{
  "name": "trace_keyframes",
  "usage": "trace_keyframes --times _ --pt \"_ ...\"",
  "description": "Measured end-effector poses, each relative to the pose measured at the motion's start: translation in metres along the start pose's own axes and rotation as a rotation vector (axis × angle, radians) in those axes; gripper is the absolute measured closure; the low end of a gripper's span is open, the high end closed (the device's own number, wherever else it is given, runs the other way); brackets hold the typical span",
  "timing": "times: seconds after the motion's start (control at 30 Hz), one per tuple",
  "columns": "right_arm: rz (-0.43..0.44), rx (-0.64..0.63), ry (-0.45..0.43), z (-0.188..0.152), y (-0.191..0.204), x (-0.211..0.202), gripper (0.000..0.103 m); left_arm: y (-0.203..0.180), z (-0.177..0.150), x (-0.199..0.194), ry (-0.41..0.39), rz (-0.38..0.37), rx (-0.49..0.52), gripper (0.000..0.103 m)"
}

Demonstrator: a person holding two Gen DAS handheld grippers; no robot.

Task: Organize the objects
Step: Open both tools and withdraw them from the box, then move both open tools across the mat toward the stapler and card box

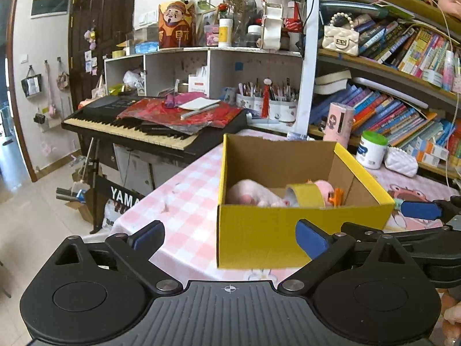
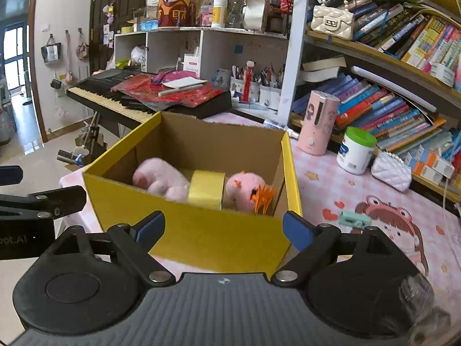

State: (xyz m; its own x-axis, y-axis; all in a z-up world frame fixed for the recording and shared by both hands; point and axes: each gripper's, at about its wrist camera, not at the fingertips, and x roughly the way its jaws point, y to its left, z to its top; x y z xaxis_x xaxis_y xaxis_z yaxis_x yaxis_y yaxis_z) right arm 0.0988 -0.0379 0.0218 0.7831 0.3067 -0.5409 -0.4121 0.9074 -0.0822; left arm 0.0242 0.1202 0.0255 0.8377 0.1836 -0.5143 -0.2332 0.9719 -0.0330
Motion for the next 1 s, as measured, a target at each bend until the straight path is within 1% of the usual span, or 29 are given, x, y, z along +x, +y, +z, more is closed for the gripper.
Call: trace_keyframes --times 0.13,0.47,0.83,1.0 --pt "0.000 0.013 0.026 -0.013 0.011 -0.012 0.014 0.009 -0.010 -0.010 0.022 -0.005 0.001 0.004" --pt "-0.038 0.026 0.075 -0.049 0.033 -0.043 0.012 0.021 -0.037 -0.029 0.092 -0.033 0.012 0.004" --pt "-0.125 0.114 0.134 -0.085 0.024 -0.067 0.010 0.009 -0.063 -0.034 0.182 -0.094 0.063 0.004" --pt "-0.158 0.142 0.157 -0.099 0.016 -0.076 0.009 -0.004 -0.069 -0.030 0.217 -0.143 0.088 0.004"
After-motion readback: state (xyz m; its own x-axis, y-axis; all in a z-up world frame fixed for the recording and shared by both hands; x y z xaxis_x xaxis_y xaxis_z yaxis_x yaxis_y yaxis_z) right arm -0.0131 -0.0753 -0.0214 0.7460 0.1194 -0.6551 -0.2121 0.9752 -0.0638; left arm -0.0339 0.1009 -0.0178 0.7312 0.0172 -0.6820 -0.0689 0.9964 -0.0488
